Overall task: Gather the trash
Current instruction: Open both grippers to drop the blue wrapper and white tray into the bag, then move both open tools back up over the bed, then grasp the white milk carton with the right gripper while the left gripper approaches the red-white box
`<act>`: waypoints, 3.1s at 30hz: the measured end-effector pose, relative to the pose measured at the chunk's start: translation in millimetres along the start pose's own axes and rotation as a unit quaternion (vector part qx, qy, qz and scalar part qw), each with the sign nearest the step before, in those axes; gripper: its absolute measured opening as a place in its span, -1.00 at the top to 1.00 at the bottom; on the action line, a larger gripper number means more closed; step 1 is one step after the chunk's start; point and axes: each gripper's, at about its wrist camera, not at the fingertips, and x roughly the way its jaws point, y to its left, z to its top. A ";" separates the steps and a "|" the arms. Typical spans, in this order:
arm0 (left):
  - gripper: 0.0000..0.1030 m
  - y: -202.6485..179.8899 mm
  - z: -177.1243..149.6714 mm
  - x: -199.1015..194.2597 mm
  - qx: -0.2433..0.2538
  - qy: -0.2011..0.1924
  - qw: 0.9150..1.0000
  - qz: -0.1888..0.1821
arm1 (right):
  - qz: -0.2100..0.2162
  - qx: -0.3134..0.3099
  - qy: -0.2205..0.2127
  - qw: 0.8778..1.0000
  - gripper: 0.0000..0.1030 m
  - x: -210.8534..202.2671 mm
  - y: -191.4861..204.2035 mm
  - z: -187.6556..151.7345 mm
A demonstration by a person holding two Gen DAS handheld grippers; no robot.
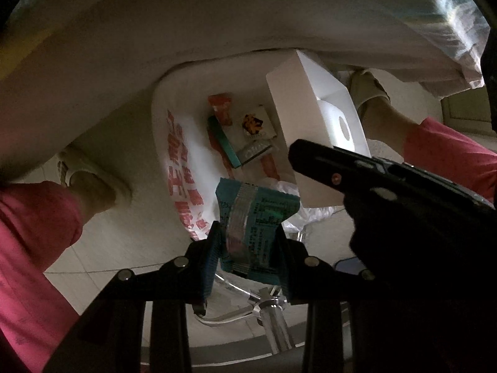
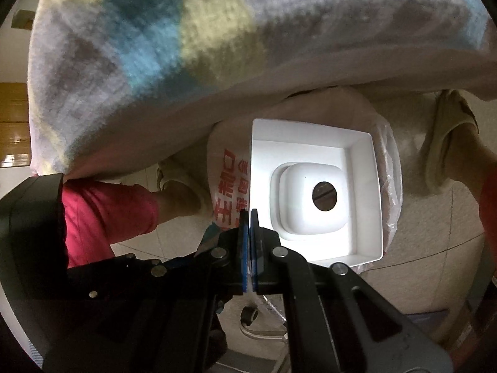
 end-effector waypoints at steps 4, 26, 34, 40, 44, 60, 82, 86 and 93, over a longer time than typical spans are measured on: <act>0.36 0.5 2.4 3.0 -0.005 0.004 1.000 -0.001 | 0.001 0.002 0.000 1.000 0.95 -0.8 0.8 2.3; -0.17 -0.9 2.0 -0.4 -0.015 0.003 1.000 0.004 | -0.005 0.008 -0.013 1.000 0.29 4.0 0.0 0.1; -0.28 -1.6 -14.2 -34.8 0.001 -0.043 0.998 0.035 | -0.033 -0.031 -0.062 0.997 -0.06 -46.1 14.2 -15.9; -0.48 -2.6 -38.6 -103.8 0.033 -0.122 0.990 0.062 | -0.048 -0.078 -0.127 0.988 -0.61 -114.3 37.8 -33.8; -0.61 1.1 -48.7 -167.0 0.043 -0.171 0.982 0.070 | -0.096 -0.087 -0.189 0.973 -0.84 -177.4 56.4 -35.5; -0.79 18.5 -13.5 -334.9 -0.045 -0.269 0.960 0.063 | -0.159 -0.142 -0.302 0.929 -0.87 -336.2 115.9 47.4; -0.79 21.5 76.4 -325.1 -0.094 -0.250 0.963 0.036 | -0.110 -0.108 -0.291 0.944 -0.87 -321.7 156.0 188.6; -0.79 29.7 91.3 -308.5 -0.112 -0.238 0.964 0.027 | -0.127 -0.113 -0.275 0.946 -0.87 -295.8 159.8 208.5; -0.79 36.6 117.7 -278.8 -0.123 -0.227 0.965 0.042 | -0.148 -0.110 -0.245 0.952 -0.87 -249.2 159.9 246.8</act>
